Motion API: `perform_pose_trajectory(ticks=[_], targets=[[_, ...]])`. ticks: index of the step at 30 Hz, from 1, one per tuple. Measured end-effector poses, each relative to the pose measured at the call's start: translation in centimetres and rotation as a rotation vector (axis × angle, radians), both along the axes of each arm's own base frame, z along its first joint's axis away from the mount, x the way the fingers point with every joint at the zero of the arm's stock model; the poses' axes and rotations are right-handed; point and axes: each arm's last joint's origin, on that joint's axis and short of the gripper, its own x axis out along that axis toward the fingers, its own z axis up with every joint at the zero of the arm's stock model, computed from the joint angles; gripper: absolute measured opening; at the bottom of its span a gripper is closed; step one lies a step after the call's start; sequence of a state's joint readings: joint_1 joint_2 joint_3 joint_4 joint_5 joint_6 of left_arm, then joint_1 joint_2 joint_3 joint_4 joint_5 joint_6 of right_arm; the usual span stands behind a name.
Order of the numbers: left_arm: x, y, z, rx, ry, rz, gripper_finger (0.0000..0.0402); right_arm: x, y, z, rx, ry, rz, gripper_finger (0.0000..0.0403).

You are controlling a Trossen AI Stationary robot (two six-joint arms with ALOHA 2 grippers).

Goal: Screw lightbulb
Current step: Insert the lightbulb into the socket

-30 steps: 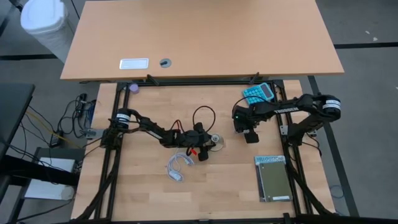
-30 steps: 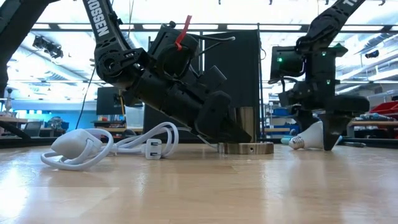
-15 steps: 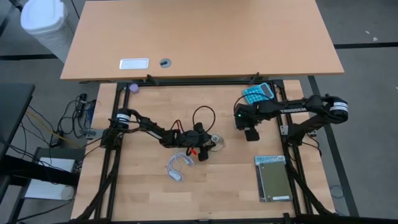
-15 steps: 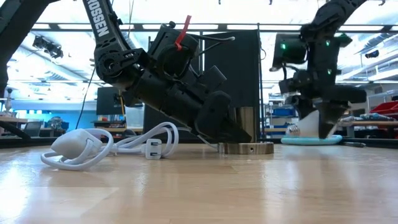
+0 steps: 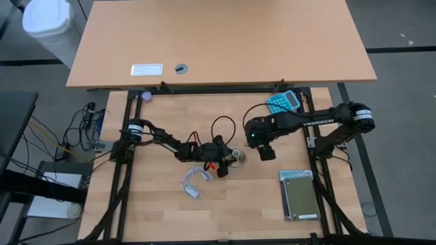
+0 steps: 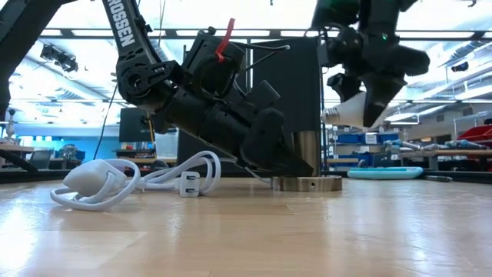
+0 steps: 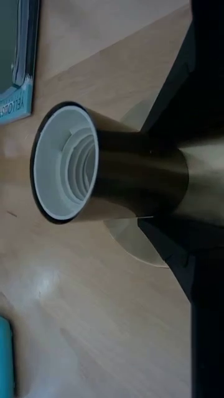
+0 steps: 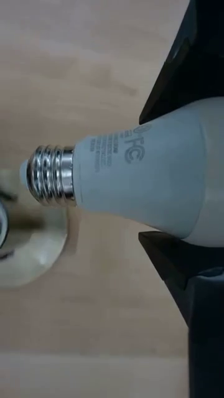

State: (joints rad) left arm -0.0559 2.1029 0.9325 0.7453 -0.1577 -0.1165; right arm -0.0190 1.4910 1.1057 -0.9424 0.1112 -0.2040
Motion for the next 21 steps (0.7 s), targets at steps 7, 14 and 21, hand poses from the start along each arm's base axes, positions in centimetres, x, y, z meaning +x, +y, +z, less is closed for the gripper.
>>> perform_pose_trajectory(ticks=[7, 14, 21], targets=[[0.0, 0.0, 0.1, -0.021, -0.007, -0.016, 0.0217, 2.8, 2.0, 0.3, -0.017, 0.123, 0.024, 0.0280], [0.1, -0.1, 0.1, -0.045, -0.016, -0.035, 0.0217, 5.3, 2.5, 1.4, -0.034, 0.153, 0.032, 0.0280], [0.0, -0.2, 0.9, -0.058, -0.028, -0.069, 0.0235, 5.8, 2.8, 1.7, 0.012, 0.152, 0.022, 0.0280]])
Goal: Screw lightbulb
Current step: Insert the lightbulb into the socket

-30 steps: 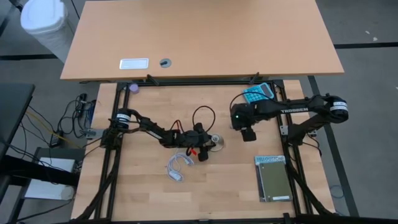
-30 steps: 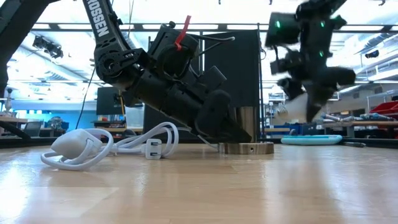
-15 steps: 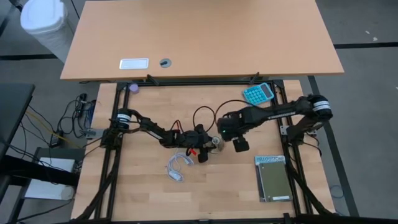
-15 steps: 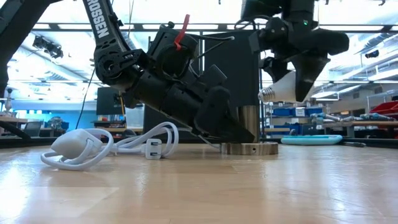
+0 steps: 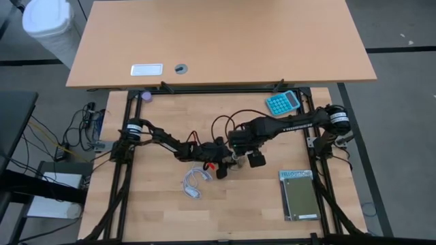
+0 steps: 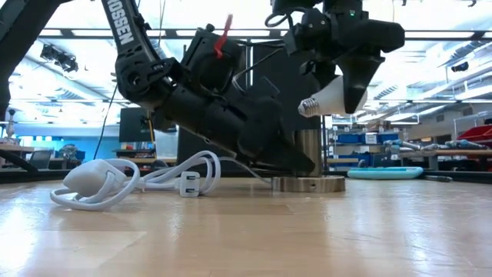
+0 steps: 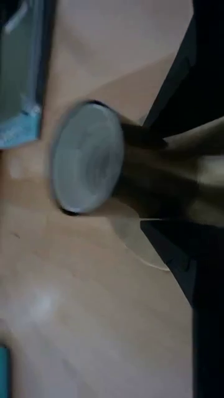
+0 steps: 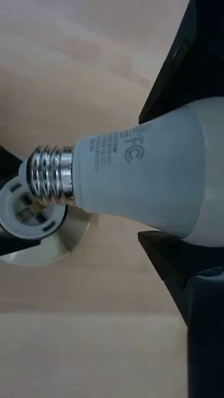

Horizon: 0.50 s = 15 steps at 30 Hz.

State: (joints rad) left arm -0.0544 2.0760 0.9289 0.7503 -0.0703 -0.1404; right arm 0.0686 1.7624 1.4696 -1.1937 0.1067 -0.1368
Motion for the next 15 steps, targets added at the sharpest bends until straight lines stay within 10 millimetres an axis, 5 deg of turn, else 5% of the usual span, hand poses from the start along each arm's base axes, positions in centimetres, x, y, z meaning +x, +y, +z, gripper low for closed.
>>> perform_pose_trajectory(ticks=[15], targets=[[-1.2, -0.1, 3.2, 0.062, 0.110, -0.073, 0.0273, -0.1, 1.7, -0.1, 0.007, 0.004, 0.012, 0.0281]])
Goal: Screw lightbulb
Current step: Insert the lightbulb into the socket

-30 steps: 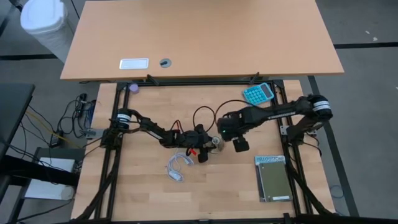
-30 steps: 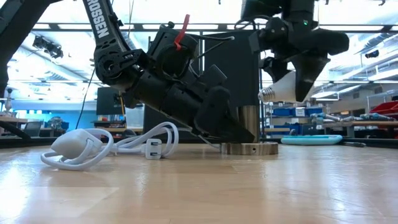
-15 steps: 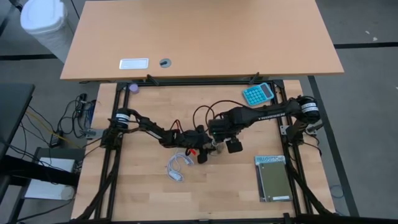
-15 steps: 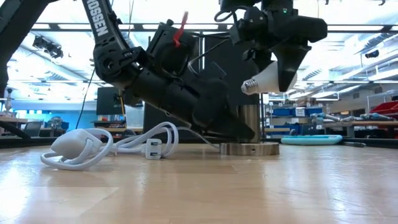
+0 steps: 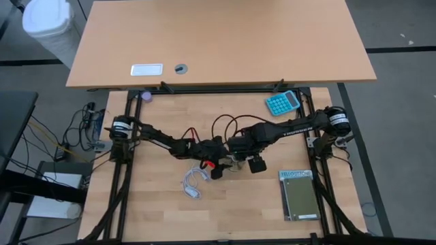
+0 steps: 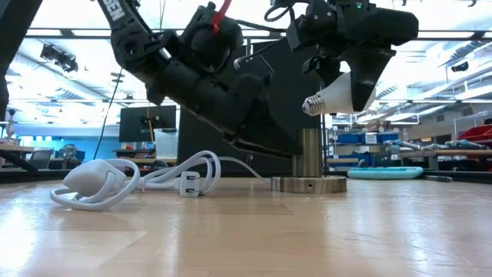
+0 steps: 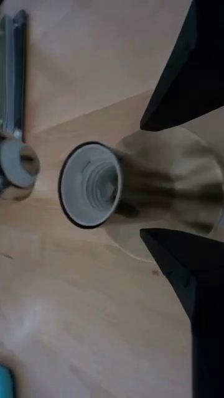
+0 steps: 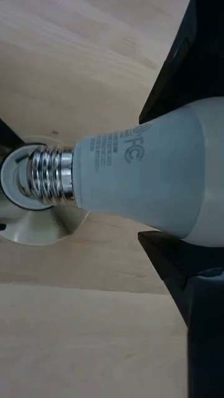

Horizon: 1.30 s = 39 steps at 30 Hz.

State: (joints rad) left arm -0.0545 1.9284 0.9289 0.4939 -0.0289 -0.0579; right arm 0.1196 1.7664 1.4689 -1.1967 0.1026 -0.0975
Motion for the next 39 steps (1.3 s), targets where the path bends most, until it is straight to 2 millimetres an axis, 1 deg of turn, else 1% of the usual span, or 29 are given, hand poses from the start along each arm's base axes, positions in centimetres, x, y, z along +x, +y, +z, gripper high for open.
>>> perform_pose_trajectory(ticks=[4, 7, 13, 17, 19, 24, 30, 35, 39], targets=[[-0.3, 0.0, 0.8, 0.010, 0.007, 0.005, 0.0264, 0.0, 0.0, 0.0, 0.000, 0.005, -0.004, 0.0281], [-0.5, -0.4, 0.5, 0.013, 0.043, -0.002, 0.0257, -0.1, 0.0, 0.0, 0.000, 0.005, -0.010, 0.0280], [-0.9, -2.3, 0.1, 0.028, 0.089, -0.030, 0.0243, -0.2, 0.4, 0.0, 0.002, 0.011, -0.030, 0.0281], [-1.1, -3.6, 0.2, 0.088, 0.080, 0.014, 0.0235, -0.3, 0.8, 0.0, 0.018, 0.012, -0.045, 0.0281], [-1.1, -4.0, 0.2, 0.108, 0.071, 0.036, 0.0231, -0.3, 0.8, 0.0, 0.025, 0.011, -0.060, 0.0281], [-1.0, -4.0, 0.7, 0.112, 0.033, 0.059, 0.0229, -0.2, 0.7, 0.0, 0.027, 0.000, -0.066, 0.0281], [-1.1, -3.9, 2.6, 0.153, -0.035, 0.080, 0.0229, -0.1, 0.0, 0.0, 0.026, -0.002, -0.086, 0.0281], [-1.2, -3.6, 3.0, 0.221, -0.036, 0.097, 0.0229, 0.2, -0.5, 0.0, 0.031, -0.022, -0.112, 0.0281], [-1.3, -3.4, 2.7, 0.230, -0.002, 0.095, 0.0229, 0.2, -0.7, 0.0, 0.033, -0.019, -0.119, 0.0281]])
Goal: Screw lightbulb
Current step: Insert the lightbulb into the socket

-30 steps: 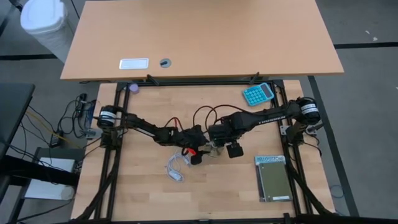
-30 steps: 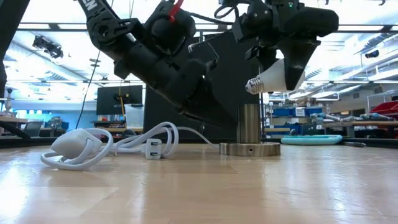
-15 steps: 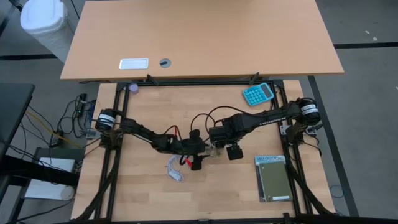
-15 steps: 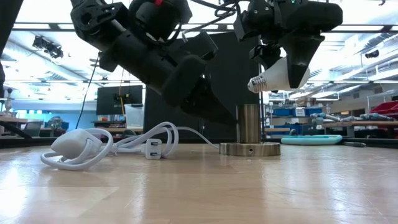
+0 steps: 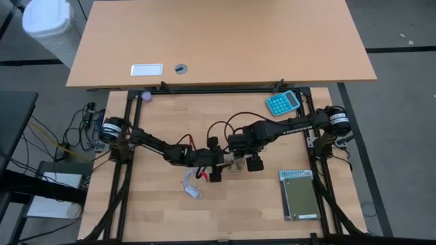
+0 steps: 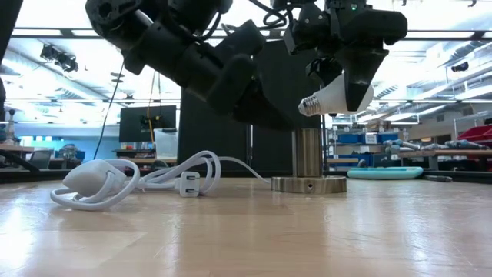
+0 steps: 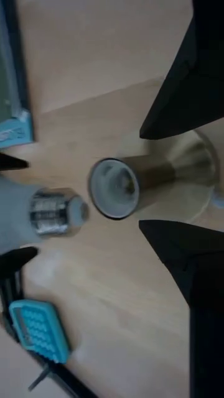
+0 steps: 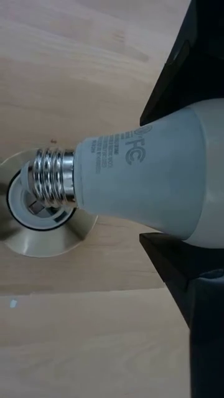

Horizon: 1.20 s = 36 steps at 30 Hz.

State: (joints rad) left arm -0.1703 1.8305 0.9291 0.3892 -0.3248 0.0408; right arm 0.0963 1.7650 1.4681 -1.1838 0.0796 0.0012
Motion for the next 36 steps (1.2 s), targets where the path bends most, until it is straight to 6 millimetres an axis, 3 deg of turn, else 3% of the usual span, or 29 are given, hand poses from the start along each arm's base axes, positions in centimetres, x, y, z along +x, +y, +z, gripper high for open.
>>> perform_pose_trajectory(ticks=[15, 23, 36], targets=[[0.0, -0.9, 1.6, -0.007, -0.091, -0.037, 0.0229, 0.0, -0.1, 0.4, 0.045, -0.007, -0.028, 0.0281], [0.2, -1.0, 2.4, 0.023, -0.159, -0.063, 0.0229, 0.3, -0.2, 1.8, 0.077, -0.040, -0.058, 0.0281], [0.0, -1.4, 3.4, 0.099, -0.197, -0.037, 0.0229, 0.6, -0.2, 1.6, 0.109, -0.048, -0.070, 0.0281]])
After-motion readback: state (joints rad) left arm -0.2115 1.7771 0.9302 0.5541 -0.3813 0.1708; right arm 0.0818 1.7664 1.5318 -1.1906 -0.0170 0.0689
